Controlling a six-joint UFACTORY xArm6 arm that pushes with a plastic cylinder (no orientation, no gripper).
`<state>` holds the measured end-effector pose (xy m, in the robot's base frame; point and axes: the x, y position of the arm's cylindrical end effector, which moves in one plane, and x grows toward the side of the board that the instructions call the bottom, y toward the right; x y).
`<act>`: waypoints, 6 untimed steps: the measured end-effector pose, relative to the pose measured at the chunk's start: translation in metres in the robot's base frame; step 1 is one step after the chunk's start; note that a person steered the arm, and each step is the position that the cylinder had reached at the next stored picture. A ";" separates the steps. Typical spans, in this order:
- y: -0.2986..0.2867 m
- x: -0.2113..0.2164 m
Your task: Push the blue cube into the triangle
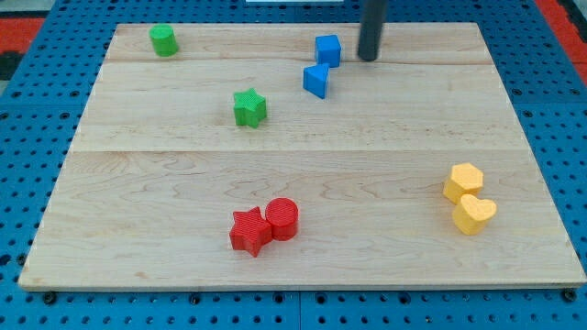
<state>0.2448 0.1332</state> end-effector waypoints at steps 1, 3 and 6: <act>-0.007 -0.033; -0.110 0.004; -0.122 0.032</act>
